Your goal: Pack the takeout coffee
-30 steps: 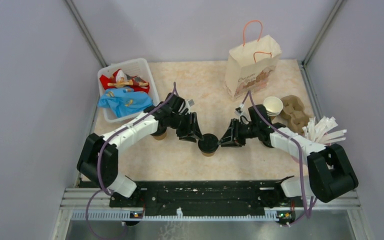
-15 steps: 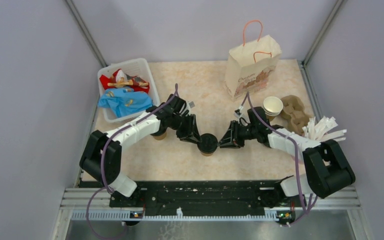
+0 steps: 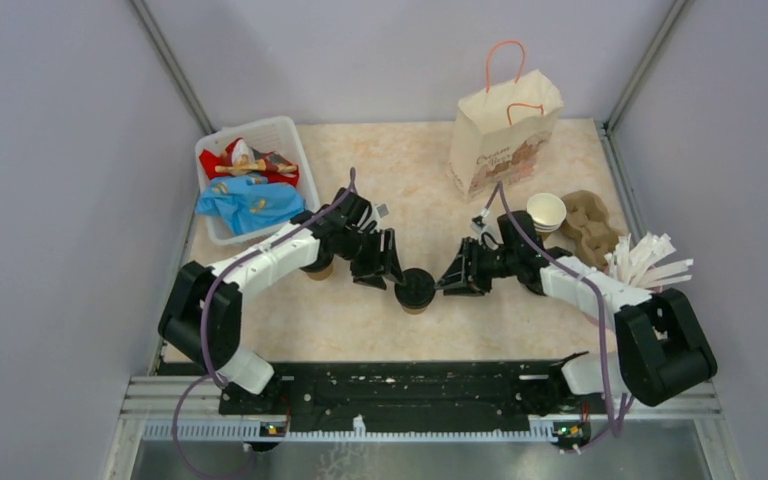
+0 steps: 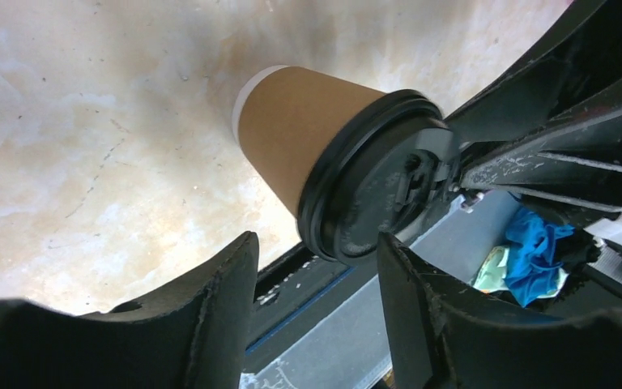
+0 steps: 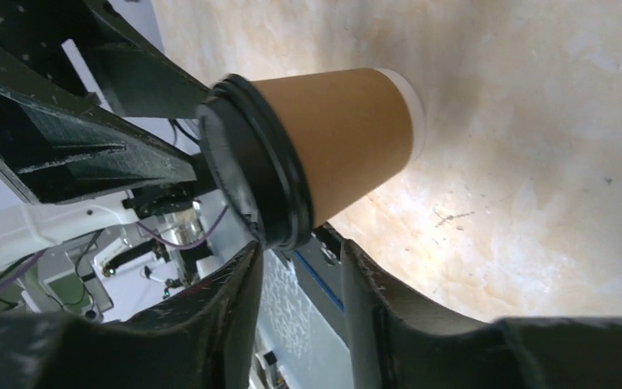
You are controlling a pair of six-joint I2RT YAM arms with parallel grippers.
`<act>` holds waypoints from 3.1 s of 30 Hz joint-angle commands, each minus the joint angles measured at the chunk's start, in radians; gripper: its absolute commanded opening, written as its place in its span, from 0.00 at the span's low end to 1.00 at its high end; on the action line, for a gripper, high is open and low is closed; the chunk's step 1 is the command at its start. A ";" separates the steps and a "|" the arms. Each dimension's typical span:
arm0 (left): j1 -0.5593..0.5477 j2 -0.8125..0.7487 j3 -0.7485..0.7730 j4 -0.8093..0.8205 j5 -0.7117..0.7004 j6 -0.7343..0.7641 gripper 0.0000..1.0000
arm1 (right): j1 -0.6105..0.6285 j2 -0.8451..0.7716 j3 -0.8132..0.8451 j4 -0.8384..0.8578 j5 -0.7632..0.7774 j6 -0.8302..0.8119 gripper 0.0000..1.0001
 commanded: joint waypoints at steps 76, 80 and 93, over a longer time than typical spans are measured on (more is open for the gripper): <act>0.072 -0.075 -0.294 0.217 0.074 -0.077 0.45 | -0.012 0.305 0.058 0.164 -0.147 -0.083 0.47; 0.072 -0.067 -0.339 0.217 0.046 -0.053 0.44 | -0.015 0.330 0.039 0.168 -0.149 -0.091 0.45; 0.072 -0.144 -0.073 0.111 0.099 -0.053 0.66 | -0.009 0.158 0.182 -0.073 -0.155 -0.147 0.64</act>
